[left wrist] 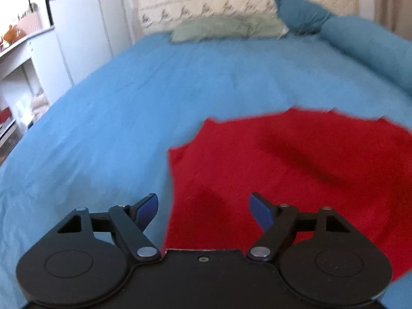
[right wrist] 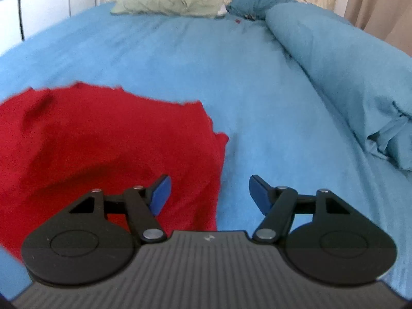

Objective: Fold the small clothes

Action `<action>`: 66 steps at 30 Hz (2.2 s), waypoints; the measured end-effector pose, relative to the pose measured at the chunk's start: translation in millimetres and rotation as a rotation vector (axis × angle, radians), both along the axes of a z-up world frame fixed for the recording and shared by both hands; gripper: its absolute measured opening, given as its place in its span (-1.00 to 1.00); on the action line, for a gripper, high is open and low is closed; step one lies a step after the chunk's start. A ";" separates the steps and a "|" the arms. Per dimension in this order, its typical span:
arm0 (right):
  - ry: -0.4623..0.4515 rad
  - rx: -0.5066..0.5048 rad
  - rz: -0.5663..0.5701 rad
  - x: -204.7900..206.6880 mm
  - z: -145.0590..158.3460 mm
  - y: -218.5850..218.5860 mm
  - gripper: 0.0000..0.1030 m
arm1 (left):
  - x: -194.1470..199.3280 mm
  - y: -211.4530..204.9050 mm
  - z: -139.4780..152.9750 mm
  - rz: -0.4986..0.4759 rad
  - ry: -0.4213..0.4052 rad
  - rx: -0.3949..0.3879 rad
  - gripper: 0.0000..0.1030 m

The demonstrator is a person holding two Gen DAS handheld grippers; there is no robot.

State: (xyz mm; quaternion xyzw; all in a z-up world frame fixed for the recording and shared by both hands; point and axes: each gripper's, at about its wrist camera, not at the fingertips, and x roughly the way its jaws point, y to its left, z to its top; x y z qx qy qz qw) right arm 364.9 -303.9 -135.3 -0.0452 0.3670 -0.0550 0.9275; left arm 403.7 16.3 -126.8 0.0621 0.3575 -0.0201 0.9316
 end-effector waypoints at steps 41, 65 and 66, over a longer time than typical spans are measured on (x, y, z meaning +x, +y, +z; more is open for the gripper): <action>-0.105 0.629 -0.372 -76.8 -40.4 -17.6 -0.51 | 16.3 -74.2 -27.7 0.039 0.151 -0.120 1.00; 0.103 0.350 0.487 23.7 7.6 307.8 -0.57 | -34.2 133.6 -31.5 0.075 0.261 -0.147 0.99; 0.101 0.334 0.505 20.9 7.7 311.1 -0.52 | -36.2 135.2 -29.9 0.071 0.257 -0.148 0.99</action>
